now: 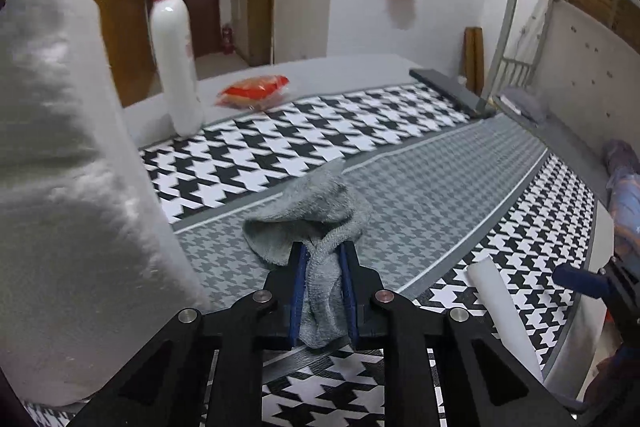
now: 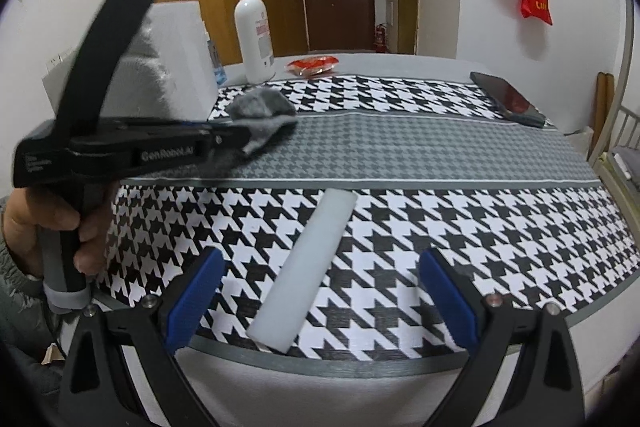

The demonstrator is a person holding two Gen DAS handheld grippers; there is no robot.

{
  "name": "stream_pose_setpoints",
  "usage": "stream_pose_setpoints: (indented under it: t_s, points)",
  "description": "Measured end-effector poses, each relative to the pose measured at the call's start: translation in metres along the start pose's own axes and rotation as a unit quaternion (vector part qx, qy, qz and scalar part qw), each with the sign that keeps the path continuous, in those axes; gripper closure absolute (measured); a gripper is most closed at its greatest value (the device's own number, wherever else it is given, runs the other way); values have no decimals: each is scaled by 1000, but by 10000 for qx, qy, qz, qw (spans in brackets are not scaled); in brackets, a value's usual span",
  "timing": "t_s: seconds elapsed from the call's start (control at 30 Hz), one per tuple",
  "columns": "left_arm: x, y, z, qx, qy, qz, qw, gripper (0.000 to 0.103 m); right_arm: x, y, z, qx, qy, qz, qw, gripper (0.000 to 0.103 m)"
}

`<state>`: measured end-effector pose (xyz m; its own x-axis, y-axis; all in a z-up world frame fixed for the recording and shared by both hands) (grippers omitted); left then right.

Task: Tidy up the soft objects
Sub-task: 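Lower the left gripper onto the grey sock and close it, then grasp the white foam roll with the right gripper while the left holds the sock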

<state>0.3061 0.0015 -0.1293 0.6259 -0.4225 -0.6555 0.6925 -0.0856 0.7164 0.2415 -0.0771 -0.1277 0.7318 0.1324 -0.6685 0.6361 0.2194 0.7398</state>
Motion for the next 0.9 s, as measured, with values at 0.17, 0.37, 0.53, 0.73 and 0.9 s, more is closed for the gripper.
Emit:
stream_pose_setpoints:
  t_s: [0.17, 0.37, 0.53, 0.73, 0.9]
  points:
    - [-10, 1, 5, 90, -70, 197, 9997, 85, 3, -3, -5, -46, -356, -110, 9993, 3]
    - [-19, 4, 11, 150, -145, 388, 9990, 85, 2, -6, -8, -44, -575, -171, 9982, 3]
    - [-25, 7, 12, 148, -167, 518, 9984, 85, 8, -10, -5, 92, -642, -283, 9975, 11]
    - [-29, 8, 14, 120, -206, 550, 9982, 84, 9, -9, -4, 119, -695, -317, 9970, 13]
    - [-38, 8, 15, 134, -283, 672, 9972, 85, 7, -9, -10, 106, -690, -386, 9968, 20]
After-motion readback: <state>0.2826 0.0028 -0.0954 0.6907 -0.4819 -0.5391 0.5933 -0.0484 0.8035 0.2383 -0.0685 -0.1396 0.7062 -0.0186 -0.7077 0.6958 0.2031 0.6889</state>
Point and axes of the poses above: each gripper's, at about its wrist camera, not at the fingertips, and x roughly the way its jaws point, z to its right, y to its top, the point moved 8 cm from there along x, roughly the way its jaws point, and after that the axes turned 15 degrees about -y, right-handed, at the moved point
